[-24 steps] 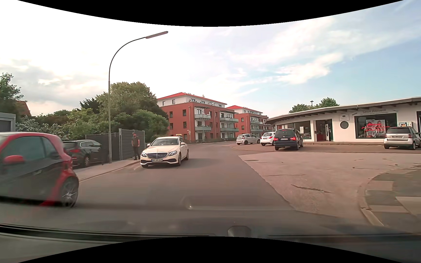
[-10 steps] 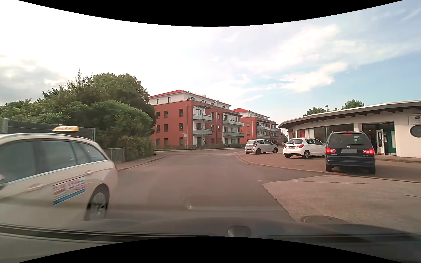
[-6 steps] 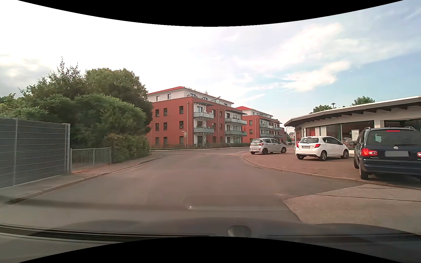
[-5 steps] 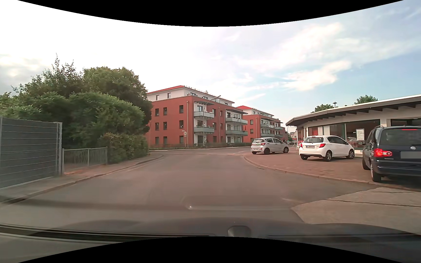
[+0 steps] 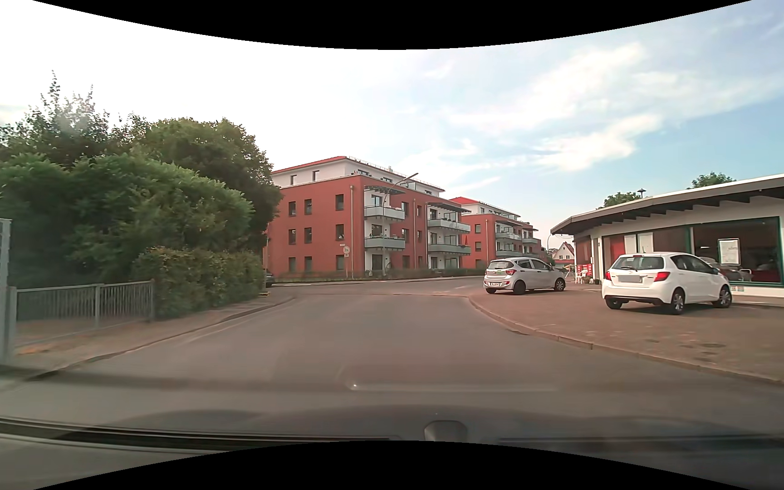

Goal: Follow the waypoints while adhering to traffic rules and regulations

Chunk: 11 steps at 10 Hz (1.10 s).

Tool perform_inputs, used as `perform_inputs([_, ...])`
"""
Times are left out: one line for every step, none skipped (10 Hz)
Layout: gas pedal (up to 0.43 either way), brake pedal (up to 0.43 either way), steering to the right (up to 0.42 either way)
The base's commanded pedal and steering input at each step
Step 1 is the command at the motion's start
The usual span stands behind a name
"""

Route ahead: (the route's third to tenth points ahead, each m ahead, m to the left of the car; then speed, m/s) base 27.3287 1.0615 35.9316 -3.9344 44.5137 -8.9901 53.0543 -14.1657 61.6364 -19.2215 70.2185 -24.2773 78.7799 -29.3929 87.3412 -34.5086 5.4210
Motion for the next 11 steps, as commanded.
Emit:
perform_inputs([0.098,0.0,-0.034])
perform_inputs([0.098,0.0,-0.032])
perform_inputs([0.098,0.0,-0.024])
perform_inputs([0.098,0.0,-0.016])
perform_inputs([0.098,0.0,-0.014])
perform_inputs([0.098,0.0,-0.014])
perform_inputs([0.098,0.0,-0.014])
perform_inputs([0.098,0.0,-0.012])
perform_inputs([0.11,0.0,-0.006])
perform_inputs([0.11,0.0,-0.003])
perform_inputs([0.11,0.0,-0.003])
